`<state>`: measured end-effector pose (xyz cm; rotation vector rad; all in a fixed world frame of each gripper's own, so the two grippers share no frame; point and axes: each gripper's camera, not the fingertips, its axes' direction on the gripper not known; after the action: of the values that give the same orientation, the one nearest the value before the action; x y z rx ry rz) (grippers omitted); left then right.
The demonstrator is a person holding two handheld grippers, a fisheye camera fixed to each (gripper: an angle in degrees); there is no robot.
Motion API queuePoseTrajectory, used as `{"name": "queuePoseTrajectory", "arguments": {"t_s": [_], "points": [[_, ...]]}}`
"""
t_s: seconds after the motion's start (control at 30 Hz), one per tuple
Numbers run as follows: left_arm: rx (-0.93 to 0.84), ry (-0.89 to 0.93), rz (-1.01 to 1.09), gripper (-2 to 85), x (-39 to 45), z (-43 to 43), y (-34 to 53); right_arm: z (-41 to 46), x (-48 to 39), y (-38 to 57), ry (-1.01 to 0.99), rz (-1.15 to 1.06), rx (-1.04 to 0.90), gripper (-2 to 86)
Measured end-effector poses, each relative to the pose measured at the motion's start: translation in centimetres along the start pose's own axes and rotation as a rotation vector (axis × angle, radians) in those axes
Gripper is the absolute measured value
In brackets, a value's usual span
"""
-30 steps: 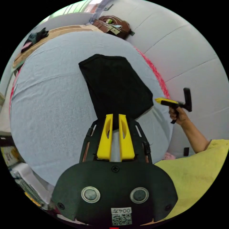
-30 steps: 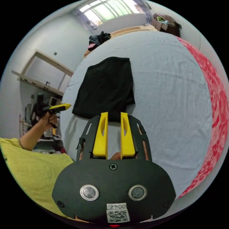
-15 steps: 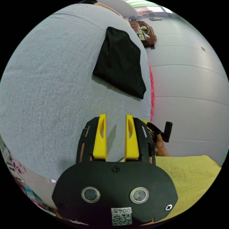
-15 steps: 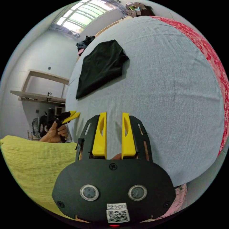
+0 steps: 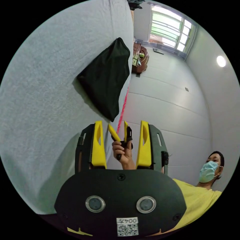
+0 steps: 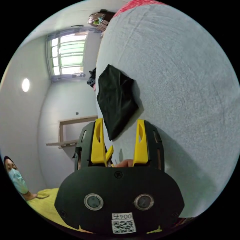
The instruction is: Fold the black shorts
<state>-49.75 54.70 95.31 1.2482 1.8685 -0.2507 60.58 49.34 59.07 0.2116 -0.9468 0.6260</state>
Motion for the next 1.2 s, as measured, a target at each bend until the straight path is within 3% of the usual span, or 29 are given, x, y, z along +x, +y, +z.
{"name": "queuePoseTrajectory", "arguments": {"t_s": [0.23, 0.33, 0.57, 0.7, 0.83, 1.0, 1.2], "points": [[-0.062, 0.037, -0.033, 22.2, 0.2, 1.1, -0.3, 1.5, 5.3, -2.3, -0.101, 0.116, 0.074, 10.8], [-0.071, 0.045, -0.037, 22.5, 0.5, 1.4, -0.4, 2.3, 6.0, -3.0, -0.089, 0.107, 0.081, 5.1], [-0.042, 0.069, -0.028, 21.6, 2.3, 2.0, -1.2, 4.0, 5.9, -1.9, -0.03, -0.024, 0.028, 4.4], [-0.049, 0.035, -0.022, 5.5, 3.9, 0.8, -0.9, 4.9, 8.3, -1.0, 0.01, -0.074, -0.025, 9.8], [-0.112, 0.056, -0.047, 4.6, 5.9, -1.4, 0.8, 4.8, 14.5, -0.1, -0.04, -0.056, -0.111, 20.4], [-0.157, 0.084, -0.029, 4.4, 10.2, -6.7, 4.7, 6.9, 22.3, -0.4, -0.162, 0.008, -0.137, 22.4], [-0.193, 0.106, -0.022, 4.3, 13.3, -12.9, 11.0, 17.4, 27.5, -0.2, -0.289, -0.011, -0.254, 24.9]]}}
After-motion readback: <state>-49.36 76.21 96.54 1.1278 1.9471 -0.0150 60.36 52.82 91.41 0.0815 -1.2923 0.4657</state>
